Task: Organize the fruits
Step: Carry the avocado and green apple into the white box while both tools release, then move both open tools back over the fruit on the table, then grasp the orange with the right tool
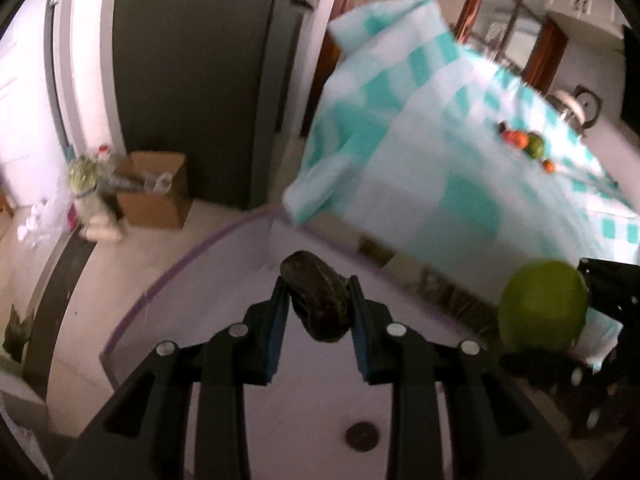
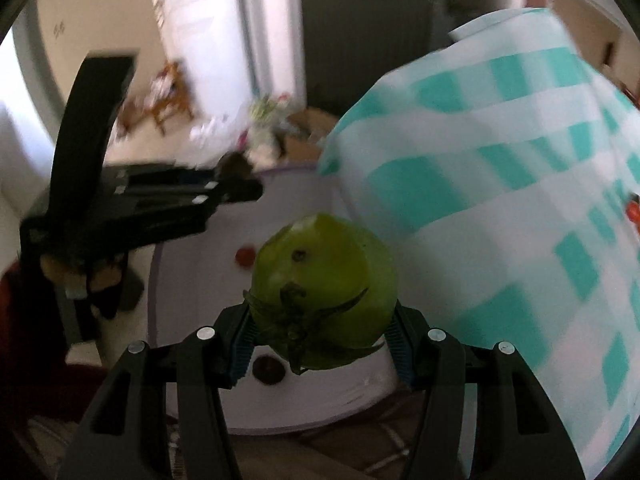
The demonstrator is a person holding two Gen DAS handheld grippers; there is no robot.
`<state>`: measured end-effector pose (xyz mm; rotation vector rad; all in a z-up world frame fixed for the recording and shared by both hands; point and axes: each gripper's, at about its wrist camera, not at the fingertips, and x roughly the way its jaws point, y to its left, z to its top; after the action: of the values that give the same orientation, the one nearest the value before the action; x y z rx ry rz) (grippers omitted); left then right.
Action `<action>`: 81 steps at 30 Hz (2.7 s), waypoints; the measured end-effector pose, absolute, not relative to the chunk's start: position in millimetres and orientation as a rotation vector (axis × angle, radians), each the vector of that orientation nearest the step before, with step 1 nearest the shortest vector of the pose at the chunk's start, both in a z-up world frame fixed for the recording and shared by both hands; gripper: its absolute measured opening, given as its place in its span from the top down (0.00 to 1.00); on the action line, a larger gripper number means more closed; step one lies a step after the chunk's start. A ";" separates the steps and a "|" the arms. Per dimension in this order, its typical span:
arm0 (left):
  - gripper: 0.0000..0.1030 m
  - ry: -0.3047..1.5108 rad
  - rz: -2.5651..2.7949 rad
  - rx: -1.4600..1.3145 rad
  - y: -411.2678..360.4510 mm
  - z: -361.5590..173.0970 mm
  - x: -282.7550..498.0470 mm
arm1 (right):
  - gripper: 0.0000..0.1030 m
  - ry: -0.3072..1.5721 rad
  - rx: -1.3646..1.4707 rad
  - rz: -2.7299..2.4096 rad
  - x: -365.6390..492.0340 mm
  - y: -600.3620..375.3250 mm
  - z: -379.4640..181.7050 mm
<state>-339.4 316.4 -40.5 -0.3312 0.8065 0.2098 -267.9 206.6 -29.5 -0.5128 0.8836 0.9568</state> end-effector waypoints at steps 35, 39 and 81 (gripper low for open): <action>0.51 1.369 0.190 -0.139 331.0 -175.2 -247.5 | 0.46 1.159 -0.964 0.881 -272.9 304.3 -184.7; 0.24 1.345 0.238 -0.125 327.9 -161.0 -254.3 | 0.34 1.123 -0.956 0.887 -273.0 297.0 -173.9; 0.02 0.790 -0.191 -0.336 62.1 13.8 25.2 | 0.31 0.875 0.043 0.162 138.4 -197.8 -4.8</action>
<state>25.2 62.1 13.8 -0.3361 0.7895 -0.1908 138.4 -197.8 -4.8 0.0428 0.8746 0.1622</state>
